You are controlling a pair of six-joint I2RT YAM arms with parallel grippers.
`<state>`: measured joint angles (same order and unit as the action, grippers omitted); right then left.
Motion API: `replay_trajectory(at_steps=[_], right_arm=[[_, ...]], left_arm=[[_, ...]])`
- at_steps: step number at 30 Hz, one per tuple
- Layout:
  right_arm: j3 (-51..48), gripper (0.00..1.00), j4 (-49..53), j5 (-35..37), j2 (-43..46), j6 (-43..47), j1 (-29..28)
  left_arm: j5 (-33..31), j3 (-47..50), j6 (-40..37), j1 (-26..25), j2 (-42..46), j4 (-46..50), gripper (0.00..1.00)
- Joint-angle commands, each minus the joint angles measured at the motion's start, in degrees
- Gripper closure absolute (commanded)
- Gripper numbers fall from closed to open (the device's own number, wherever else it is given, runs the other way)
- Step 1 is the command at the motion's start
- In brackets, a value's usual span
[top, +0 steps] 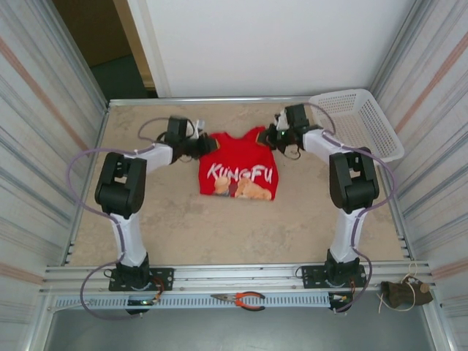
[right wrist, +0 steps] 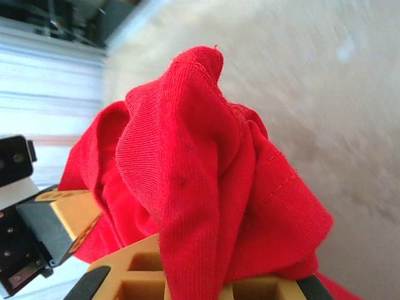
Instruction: Fold the inside-out t-shirt
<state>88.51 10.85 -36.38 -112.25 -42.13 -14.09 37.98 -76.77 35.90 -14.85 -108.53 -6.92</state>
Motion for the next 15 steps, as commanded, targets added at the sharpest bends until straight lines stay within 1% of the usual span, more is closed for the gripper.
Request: replay_trajectory(at_steps=[1, 3, 5, 8, 10, 11, 13, 15], right_arm=[[2.7, 1.0, 1.9, -2.7, 6.4, -1.6, 0.4], [0.3, 1.0, 0.6, -2.5, 9.8, -1.6, 0.2], [-4.9, 1.0, -1.6, -2.2, 13.2, -1.6, -0.3], [-16.7, 1.0, -6.7, 0.3, 18.9, -1.5, -2.0], [-27.4, 1.0, -11.8, 3.1, 21.9, -2.1, -4.0], [-31.3, 1.0, -14.4, 4.0, 22.6, -2.5, -4.7], [-38.4, 1.0, -18.9, 6.3, 22.8, -3.3, -6.2], [-41.5, 1.0, -21.4, 6.3, 21.0, -3.7, -6.8]], left_arm=[[0.2, -1.8, -0.2, 0.3, 8.4, -3.5, 1.0], [-0.7, 1.7, -0.7, 0.0, 12.2, -5.5, 1.0], [-1.7, 7.2, -1.4, -0.5, 16.0, -8.0, 1.0], [-5.3, 18.7, -5.0, -2.4, 21.3, -10.3, 1.0], [-9.1, 27.8, -6.9, -4.1, 23.9, -12.3, 1.0], [-11.2, 31.7, -6.8, -4.6, 24.5, -13.7, 1.0], [-14.6, 40.1, -5.2, -4.8, 24.6, -19.2, 1.0], [-16.7, 45.3, -3.4, -4.7, 23.7, -23.1, 1.0]])
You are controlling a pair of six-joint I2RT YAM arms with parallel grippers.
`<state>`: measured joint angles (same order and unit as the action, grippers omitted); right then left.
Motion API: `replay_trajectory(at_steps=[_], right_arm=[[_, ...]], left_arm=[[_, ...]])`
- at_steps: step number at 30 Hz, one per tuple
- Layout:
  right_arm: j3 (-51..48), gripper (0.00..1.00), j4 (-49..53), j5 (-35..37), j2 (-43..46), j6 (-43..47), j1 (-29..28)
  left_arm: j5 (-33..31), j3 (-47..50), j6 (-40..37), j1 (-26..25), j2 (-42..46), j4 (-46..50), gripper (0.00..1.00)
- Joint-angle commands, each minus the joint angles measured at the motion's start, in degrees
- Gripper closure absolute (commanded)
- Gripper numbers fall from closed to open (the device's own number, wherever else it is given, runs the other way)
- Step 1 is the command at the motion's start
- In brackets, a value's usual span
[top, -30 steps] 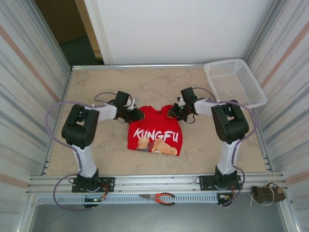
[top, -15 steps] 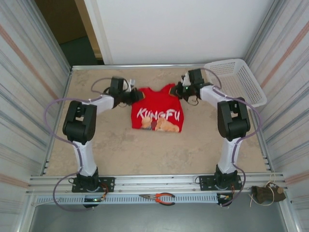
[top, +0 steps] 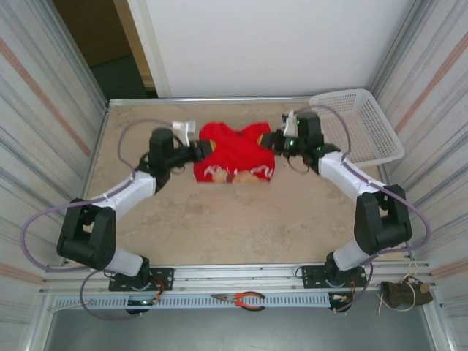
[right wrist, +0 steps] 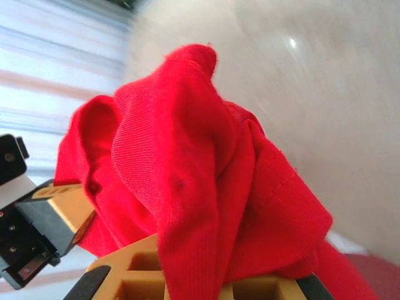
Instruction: Fold the inside-out t-shirt
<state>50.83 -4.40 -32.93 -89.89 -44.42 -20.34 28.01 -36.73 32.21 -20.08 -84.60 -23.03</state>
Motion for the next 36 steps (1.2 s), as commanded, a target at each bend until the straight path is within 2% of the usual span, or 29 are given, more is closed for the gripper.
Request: replay_trajectory(at_steps=[1, 5, 12, 14, 17, 21, 22, 25, 27, 28, 32, 36], right_arm=[[-4.7, 1.0, -6.4, 2.6, -2.1, -1.6, -0.7], [-7.4, 1.0, -5.7, 3.6, -1.5, -1.3, -1.6], [-8.1, 1.0, -2.1, 6.0, -0.9, -0.2, -3.0], [-8.4, 1.0, -1.8, 6.9, -1.0, -0.1, -3.6], [-8.0, 1.0, -0.8, 9.0, -2.9, -0.5, -4.0], [-4.6, 0.99, 4.3, 13.0, -7.5, 1.8, -3.7], [-4.0, 0.93, 5.2, 13.6, -8.2, 2.6, -3.6], [-2.0, 0.64, 8.9, 14.7, -8.0, 4.7, -2.9], [-2.0, 0.54, 11.2, 15.1, -4.5, 5.9, -2.3], [-2.0, 0.51, 12.5, 15.5, -2.4, 6.2, -1.9], [-1.1, 0.49, 18.9, 17.3, 7.5, 7.0, -1.5], [0.2, 0.68, 20.5, 17.4, 12.3, 5.9, -5.0]], left_arm=[[-7.1, 6.7, 1.0, 0.5, -0.5, -8.0, 1.0], [-8.4, 9.2, 2.4, -0.4, 2.3, -8.0, 1.0], [-11.0, 10.6, 3.1, -1.8, 7.4, -1.7, 1.0], [-13.6, 11.8, 4.0, -3.3, 8.5, 0.1, 1.0], [-17.5, 12.2, 4.8, -5.8, 7.1, 3.5, 1.0], [-21.4, 11.6, 5.7, -6.0, 2.3, 4.2, 1.0], [-22.0, 11.0, 5.4, -6.0, 1.4, 5.0, 0.97], [-21.6, 9.0, 4.5, -5.5, 0.4, 7.7, 0.76], [-21.1, 7.9, 3.6, -4.7, 2.7, 10.1, 0.58], [-21.1, 7.2, 3.0, -4.3, 4.4, 11.8, 0.55], [-20.3, 3.6, 1.7, -1.9, 13.7, 19.0, 0.37], [-16.6, -0.7, 2.6, -2.8, 17.5, 21.1, 0.35]])
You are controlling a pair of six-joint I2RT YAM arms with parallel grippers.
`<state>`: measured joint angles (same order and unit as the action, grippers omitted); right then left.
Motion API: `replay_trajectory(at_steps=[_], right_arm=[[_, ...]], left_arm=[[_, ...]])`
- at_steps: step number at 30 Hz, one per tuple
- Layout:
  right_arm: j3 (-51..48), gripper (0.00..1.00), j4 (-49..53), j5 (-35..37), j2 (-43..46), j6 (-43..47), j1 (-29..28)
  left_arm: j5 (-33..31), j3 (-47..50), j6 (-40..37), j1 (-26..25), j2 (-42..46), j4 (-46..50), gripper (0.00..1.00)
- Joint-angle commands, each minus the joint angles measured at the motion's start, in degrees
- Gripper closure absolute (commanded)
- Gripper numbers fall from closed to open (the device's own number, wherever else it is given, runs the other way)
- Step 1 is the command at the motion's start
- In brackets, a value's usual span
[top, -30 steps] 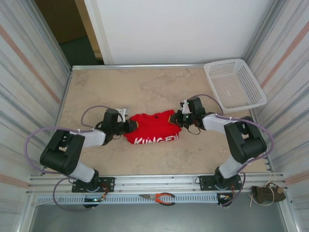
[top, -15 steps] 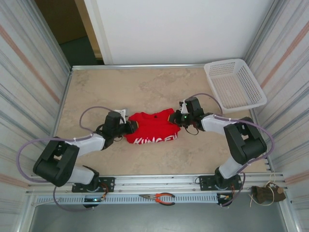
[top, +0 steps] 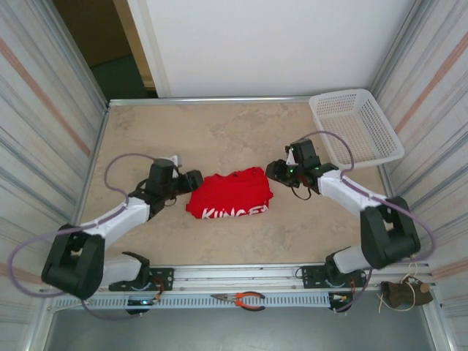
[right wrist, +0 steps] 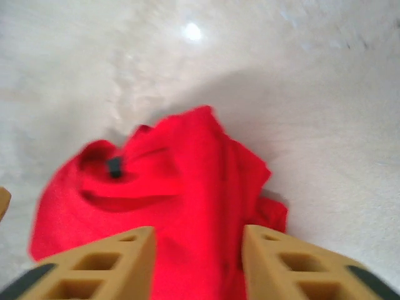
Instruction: Fold the inside-out t-shirt
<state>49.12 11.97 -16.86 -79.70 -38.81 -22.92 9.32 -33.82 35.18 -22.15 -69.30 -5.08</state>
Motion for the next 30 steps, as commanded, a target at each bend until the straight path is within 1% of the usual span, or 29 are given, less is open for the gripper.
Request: replay_trajectory(at_steps=[1, 3, 7, 11, 14, 17, 21, 24, 27, 30], right_arm=[[2.1, 0.72, 3.4, 1.2, 2.0, -0.5, -3.4], [1.8, 0.81, -0.4, 0.2, 0.3, -2.8, -5.5], [-0.4, 0.89, -11.4, -1.2, -5.5, -7.6, -7.7], [-5.4, 0.91, -21.5, -0.4, -11.1, -10.7, -6.6], [-10.6, 0.92, -27.7, -0.2, -13.8, -13.4, -5.2], [-15.3, 0.92, -32.2, -0.4, -15.4, -15.4, -4.6], [-17.5, 0.89, -32.9, -0.7, -14.7, -15.9, -4.4], [-16.1, 0.88, -29.8, -2.0, -11.4, -14.9, -4.3], [-13.2, 0.86, -23.7, -2.4, -6.3, -12.1, -4.7], [-10.3, 0.83, -16.6, -1.9, -0.7, -9.1, -5.3]], left_arm=[[2.9, -4.0, 0.6, -1.4, 1.9, 2.1, 0.34], [4.4, -4.1, 3.6, -3.4, -0.3, -1.9, 0.34], [5.4, -4.4, 7.3, -7.4, -8.1, -10.3, 0.33], [2.2, -2.9, 7.4, -8.3, -15.0, -13.6, 0.32], [-1.7, 0.9, 7.2, -8.3, -17.2, -15.0, 0.32], [-2.0, 4.4, 8.3, -8.3, -19.5, -17.8, 0.32], [-2.1, 8.7, 10.2, -8.3, -21.0, -22.2, 0.32], [-1.9, 8.6, 9.8, -8.3, -18.9, -22.1, 0.32], [-0.9, 5.7, 7.6, -8.3, -12.9, -16.6, 0.31], [-0.9, 1.9, 5.6, -8.2, -5.2, -7.9, 0.3]])
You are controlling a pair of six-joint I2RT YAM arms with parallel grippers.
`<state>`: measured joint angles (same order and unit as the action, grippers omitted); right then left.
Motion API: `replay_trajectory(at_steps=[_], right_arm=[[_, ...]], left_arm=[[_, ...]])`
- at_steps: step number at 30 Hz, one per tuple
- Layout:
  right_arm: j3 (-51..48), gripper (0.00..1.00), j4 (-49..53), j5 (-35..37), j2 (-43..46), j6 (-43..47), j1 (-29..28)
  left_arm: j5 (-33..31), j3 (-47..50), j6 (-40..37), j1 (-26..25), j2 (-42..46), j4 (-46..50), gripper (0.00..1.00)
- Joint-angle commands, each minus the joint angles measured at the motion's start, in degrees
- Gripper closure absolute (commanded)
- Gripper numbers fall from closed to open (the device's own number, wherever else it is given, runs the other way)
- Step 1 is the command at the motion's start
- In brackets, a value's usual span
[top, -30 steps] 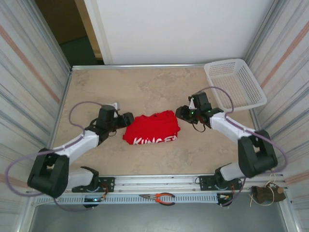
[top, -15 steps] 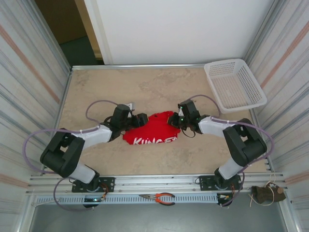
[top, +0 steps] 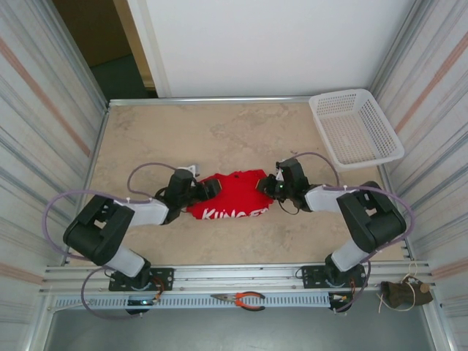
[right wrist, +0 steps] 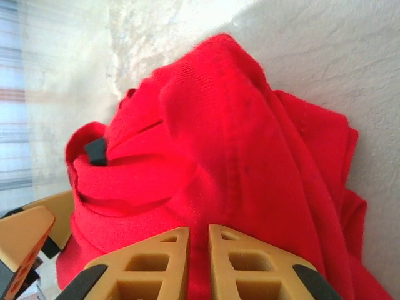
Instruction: Fold the inside-out t-shirt
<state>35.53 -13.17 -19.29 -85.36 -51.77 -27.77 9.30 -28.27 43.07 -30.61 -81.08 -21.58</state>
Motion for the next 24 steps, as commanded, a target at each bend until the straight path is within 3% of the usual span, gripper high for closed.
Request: replay_trajectory(at_steps=[1, 8, 18, 24], right_arm=[[4.2, 0.82, 10.7, 0.8, 6.5, 5.0, -0.8], [3.8, 0.8, 14.1, 1.9, 9.6, 6.1, -4.6], [-2.3, 0.84, 4.1, 3.9, -1.2, 2.8, -6.2], [-4.6, 0.84, 2.5, 4.1, -0.9, 1.2, -6.2]], left_arm=[[-1.1, -5.0, -2.9, 0.4, 9.0, 12.2, 0.29], [-1.1, -6.4, -1.1, 1.1, 17.3, 29.8, 0.22], [4.6, -1.8, -2.1, 4.7, 9.0, 26.5, 0.17], [8.8, -0.7, -0.8, 4.6, 1.8, 21.1, 0.16]])
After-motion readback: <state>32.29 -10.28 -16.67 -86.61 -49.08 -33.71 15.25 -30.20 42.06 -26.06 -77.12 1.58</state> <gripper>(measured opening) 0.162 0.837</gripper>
